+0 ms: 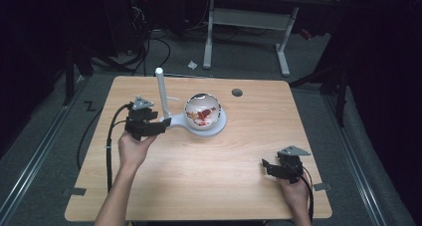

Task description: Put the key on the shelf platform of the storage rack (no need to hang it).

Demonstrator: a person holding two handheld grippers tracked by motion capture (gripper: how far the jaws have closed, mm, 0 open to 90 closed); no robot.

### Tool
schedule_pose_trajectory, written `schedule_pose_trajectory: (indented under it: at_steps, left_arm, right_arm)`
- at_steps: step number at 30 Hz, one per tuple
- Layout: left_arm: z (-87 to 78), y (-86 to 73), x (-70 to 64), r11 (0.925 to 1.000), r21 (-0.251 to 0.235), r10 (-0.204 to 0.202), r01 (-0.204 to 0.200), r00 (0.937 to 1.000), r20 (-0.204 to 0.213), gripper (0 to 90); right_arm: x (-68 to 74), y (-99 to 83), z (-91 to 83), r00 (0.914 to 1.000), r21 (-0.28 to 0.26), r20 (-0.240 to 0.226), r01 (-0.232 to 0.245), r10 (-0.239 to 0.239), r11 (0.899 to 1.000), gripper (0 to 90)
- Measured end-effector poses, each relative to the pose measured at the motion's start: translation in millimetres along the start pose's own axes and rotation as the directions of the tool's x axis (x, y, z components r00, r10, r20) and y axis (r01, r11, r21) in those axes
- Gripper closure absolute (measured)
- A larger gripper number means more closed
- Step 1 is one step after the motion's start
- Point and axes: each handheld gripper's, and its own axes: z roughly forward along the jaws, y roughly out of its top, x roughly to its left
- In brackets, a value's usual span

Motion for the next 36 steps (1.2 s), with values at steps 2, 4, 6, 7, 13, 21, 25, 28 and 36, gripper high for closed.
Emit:
schedule_pose_trajectory:
  at_steps: [2,4,6,7,13,21,25,28,36]
  left_arm:
    - [-7.1,4.4,2.8,0.9993,0.038,0.001,0.000,0.9991,-0.042,42.3]
    - [-5.3,10.9,11.9,0.9941,-0.004,0.109,-0.109,0.9938,0.021,42.1]
    - [-8.4,8.2,6.0,0.9998,0.010,-0.019,0.019,0.9998,0.006,41.8]
    - [-13.1,11.1,9.3,0.9992,0.039,-0.004,0.006,0.9990,-0.044,41.7]
    - [-21.3,20.0,13.8,0.9986,0.025,-0.046,0.047,0.9980,-0.042,41.4]
    - [-30.5,25.5,16.7,0.9993,0.007,-0.036,0.036,0.9988,-0.032,41.2]
    - [-34.6,28.7,20.4,0.9991,0.006,-0.043,0.043,0.9982,-0.042,40.9]
    - [-38.4,31.9,24.7,0.9994,-0.001,-0.034,0.034,0.9983,-0.048,40.7]
    - [-49.3,38.8,41.3,0.9961,-0.029,-0.084,0.083,0.9950,-0.054,40.6]
  right_arm:
    - [0.0,0.0,0.0,1.0000,0.000,0.000,0.000,0.000,1.000,28.5]
    - [0.0,0.0,0.0,1.0000,0.000,0.001,0.000,0.000,1.000,28.5]
    - [0.0,0.0,0.0,1.0000,0.000,0.000,0.001,-0.001,1.000,28.5]
    - [0.0,0.0,0.0,1.0000,0.000,0.001,0.001,-0.001,1.000,28.5]
    - [0.0,-0.1,0.0,1.0000,0.000,0.001,0.000,0.000,1.000,28.5]
    - [0.1,-0.2,-0.2,1.0000,0.000,0.001,0.000,0.000,1.000,28.5]
    - [0.0,-0.2,-0.2,1.0000,-0.001,0.001,0.001,-0.001,1.000,28.5]
    - [0.0,-0.2,-0.2,1.0000,-0.001,0.001,0.001,-0.001,1.000,28.5]
    - [0.1,-0.3,-0.1,1.0000,-0.002,0.001,0.000,0.000,1.000,28.5]
